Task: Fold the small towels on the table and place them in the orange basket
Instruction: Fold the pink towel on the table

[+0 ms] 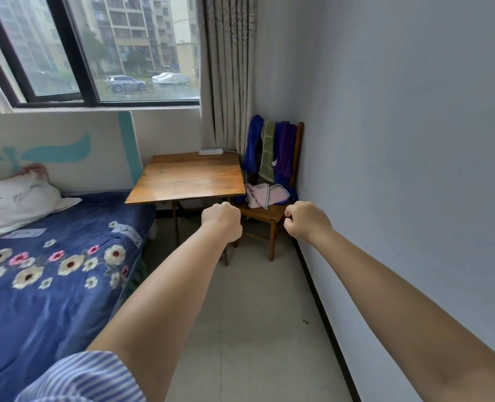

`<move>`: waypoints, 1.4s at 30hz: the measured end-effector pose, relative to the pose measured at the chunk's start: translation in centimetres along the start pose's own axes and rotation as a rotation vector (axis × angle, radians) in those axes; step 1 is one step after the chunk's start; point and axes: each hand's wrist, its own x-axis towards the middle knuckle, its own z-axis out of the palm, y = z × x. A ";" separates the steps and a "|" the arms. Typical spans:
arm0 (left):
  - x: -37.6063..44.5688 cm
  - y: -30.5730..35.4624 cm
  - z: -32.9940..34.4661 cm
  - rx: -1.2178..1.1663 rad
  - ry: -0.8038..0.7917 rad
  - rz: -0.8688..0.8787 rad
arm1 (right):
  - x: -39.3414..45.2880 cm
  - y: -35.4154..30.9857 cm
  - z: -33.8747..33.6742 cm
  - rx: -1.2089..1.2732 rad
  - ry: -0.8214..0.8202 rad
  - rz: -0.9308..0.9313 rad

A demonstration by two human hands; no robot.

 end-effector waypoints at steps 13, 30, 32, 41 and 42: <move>33.5 -1.7 5.0 -0.077 -0.084 -0.008 | 30.5 11.0 8.5 0.050 -0.076 0.055; 71.0 -7.9 13.2 -0.117 -0.243 0.031 | 64.8 18.6 21.7 0.117 -0.273 0.151; 74.8 -8.7 14.3 -0.127 -0.292 0.037 | 68.0 19.6 23.4 0.126 -0.310 0.191; 88.0 -8.7 21.9 -0.272 -0.454 -0.014 | 78.3 24.7 32.1 0.216 -0.504 0.344; 89.1 -8.7 22.9 -0.297 -0.462 -0.035 | 79.3 25.3 33.3 0.224 -0.530 0.350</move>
